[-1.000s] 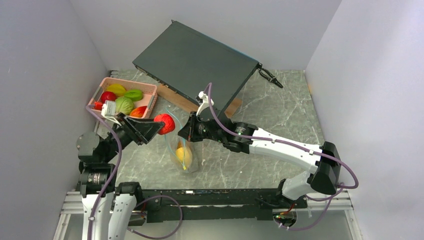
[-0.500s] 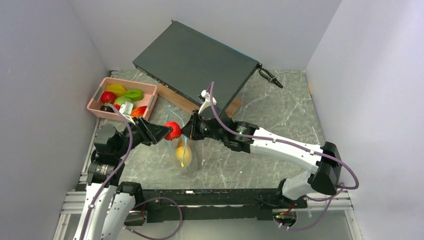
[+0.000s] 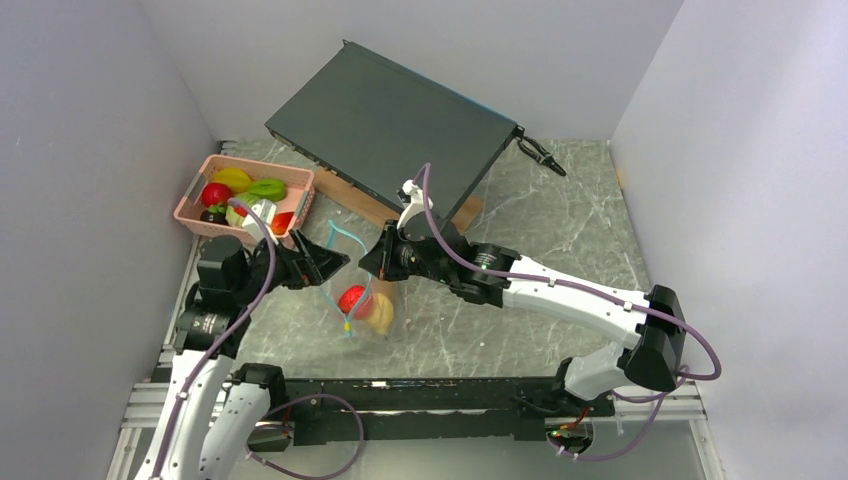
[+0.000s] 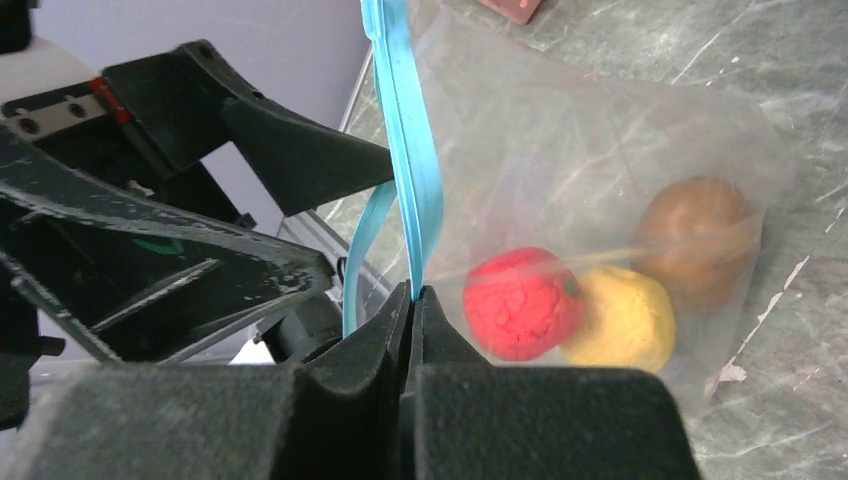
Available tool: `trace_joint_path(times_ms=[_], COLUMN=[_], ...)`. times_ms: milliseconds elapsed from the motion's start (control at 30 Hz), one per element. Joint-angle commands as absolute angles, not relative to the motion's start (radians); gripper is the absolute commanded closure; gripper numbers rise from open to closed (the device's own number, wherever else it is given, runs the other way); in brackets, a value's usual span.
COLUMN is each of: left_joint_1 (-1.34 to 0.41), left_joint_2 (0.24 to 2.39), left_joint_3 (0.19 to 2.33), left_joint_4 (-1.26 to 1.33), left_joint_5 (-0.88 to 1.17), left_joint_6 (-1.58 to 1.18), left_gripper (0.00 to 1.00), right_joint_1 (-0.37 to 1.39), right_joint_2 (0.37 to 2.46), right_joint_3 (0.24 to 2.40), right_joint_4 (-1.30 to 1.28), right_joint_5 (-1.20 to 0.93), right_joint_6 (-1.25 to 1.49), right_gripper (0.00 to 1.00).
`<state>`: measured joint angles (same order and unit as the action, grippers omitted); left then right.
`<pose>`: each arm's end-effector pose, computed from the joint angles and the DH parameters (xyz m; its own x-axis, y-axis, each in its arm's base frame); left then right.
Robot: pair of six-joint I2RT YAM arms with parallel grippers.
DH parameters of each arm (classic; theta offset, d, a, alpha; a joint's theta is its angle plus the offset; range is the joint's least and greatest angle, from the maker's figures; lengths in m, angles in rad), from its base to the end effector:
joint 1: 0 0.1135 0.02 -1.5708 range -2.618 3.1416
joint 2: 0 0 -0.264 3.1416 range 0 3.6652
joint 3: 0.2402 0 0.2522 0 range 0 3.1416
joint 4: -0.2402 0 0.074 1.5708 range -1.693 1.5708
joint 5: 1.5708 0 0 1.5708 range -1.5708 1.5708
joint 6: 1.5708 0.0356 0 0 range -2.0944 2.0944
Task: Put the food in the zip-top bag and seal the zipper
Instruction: Place the fake fruit in the zipper food storage bag, then pick up the fake fruit from the bin.
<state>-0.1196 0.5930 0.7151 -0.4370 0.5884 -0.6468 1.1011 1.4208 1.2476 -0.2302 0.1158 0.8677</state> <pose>0.1321 -0.0358 0.3183 -0.6210 -0.4303 -0.6552 0.3120 0.6311 -0.7102 0.1543 0.2949 0.3485 -0.7539 0.1889 -0.6293 -0.4061 0.6190 0.6723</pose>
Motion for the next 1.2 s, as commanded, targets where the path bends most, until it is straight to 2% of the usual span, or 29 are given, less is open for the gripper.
trace_joint_path(times_ms=[0,200,367,567,700,867,1067,1167], left_joint_1=[-0.123,-0.123,-0.123,-0.123,-0.112,-0.008,0.237,0.319], left_joint_2=[0.59,0.602,0.606,0.652,0.754,0.935,1.159,1.258], left_joint_3=[0.821,0.958,1.101,1.079,1.071,1.099,1.115,1.108], left_joint_4=[-0.475,-0.607,-0.659,-0.592,-0.579,-0.571,-0.562,-0.507], left_joint_5=[0.555,0.398,0.181,-0.071,-0.21,-0.134,0.102,0.146], left_joint_6=[-0.578,-0.418,-0.246,-0.207,-0.29,-0.431,-0.65,-0.713], left_gripper=[0.03,0.07,0.02,0.01,0.01,0.01,0.01,0.03], right_joint_1=[1.104,1.105,1.104,1.104,1.105,1.105,1.106,1.107], right_joint_2=[1.398,1.401,1.387,1.384,1.383,1.377,1.363,1.363], right_joint_3=[1.268,1.265,1.255,1.25,1.256,1.257,1.24,1.243], right_joint_4=[-0.174,-0.186,-0.184,-0.182,-0.183,-0.19,-0.183,-0.185], right_joint_5=[0.101,0.096,0.107,0.103,0.106,0.11,0.115,0.108], right_joint_6=[0.875,0.881,0.877,0.877,0.876,0.878,0.884,0.882], right_gripper=[1.0,1.0,1.0,1.0,1.0,1.0,1.0,1.0])
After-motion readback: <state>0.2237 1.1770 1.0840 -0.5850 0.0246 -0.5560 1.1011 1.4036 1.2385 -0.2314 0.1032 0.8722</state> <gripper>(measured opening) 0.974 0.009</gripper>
